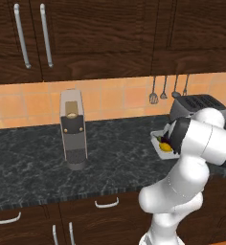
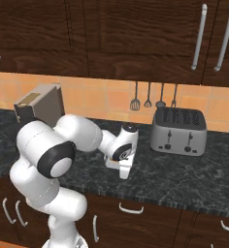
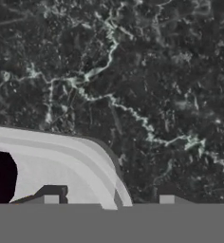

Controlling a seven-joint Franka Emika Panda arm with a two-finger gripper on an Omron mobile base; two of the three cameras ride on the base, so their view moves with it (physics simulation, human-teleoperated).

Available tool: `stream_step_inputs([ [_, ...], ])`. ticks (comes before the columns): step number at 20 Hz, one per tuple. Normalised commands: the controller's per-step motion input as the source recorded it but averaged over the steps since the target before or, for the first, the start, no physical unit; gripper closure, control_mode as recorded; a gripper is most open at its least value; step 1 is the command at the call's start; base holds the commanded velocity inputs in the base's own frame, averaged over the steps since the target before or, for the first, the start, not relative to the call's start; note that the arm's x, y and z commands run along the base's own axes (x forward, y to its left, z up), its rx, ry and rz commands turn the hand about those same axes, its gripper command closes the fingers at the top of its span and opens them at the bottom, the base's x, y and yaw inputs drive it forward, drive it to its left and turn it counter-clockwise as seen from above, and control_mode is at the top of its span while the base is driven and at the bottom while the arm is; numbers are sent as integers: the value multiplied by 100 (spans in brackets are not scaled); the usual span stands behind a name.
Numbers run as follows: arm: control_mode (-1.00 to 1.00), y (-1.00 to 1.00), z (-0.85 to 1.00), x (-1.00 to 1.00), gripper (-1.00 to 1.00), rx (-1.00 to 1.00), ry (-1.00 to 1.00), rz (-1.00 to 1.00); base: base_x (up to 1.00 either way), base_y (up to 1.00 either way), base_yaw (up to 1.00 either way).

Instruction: Take the meat container that has the shrimp and place it on the second highest rack of the freezer. Then take the vegetable container that has the eggplant and lemon and place it on the highest rack of the freezer.

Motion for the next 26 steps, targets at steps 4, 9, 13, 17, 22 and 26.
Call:
stream_step_inputs([
  [4,-100,27,-24,0,100,0,0,0,0,0,0],
  [9,-100,30,13,-13,100,0,-5,0,0,0,0],
  [13,-100,14,40,-35,100,0,-22,0,0,0,0],
  [17,-100,25,67,-39,100,0,-7,0,0,0,0],
  [22,-100,9,86,-36,100,0,5,0,0,0,0],
  [26,-100,0,65,-52,100,0,0,0,0,0,0],
])
